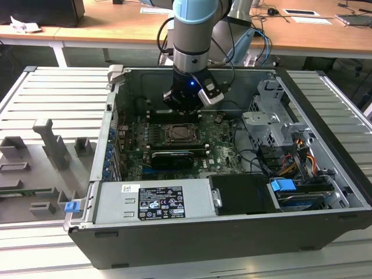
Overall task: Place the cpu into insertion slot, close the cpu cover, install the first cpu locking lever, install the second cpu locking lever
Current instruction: 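Install the first cpu locking lever, then install the second cpu locking lever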
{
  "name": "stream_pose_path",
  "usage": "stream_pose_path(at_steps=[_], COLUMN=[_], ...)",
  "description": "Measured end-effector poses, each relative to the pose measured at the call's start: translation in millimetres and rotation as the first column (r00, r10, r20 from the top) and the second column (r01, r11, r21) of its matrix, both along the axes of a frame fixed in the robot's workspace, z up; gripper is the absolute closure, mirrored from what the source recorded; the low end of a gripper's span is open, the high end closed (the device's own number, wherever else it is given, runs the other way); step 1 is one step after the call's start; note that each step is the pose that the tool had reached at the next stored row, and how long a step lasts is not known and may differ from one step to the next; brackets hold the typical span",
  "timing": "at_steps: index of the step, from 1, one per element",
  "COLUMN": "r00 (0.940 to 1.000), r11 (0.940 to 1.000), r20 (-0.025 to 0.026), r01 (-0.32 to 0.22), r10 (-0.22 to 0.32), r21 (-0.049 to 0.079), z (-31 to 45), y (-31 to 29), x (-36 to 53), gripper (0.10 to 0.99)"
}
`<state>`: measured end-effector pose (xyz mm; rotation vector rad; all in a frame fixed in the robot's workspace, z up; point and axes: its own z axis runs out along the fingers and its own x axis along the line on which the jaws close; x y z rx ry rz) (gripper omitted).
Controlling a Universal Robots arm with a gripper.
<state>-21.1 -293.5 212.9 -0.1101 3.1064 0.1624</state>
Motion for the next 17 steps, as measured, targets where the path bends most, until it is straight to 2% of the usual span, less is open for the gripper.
stream_pose_path(at_steps=[13,17], r00=[1.0000,1.0000], r11=[1.0000,1.0000], r20=[-0.0002,0.0000], r01=[0.000,0.000], r10=[0.000,0.000], r21=[0.000,0.000], z=[0.1,0.0], y=[-5.4,-8.8], x=[0.0,0.0], gripper=[0.980,0.980])
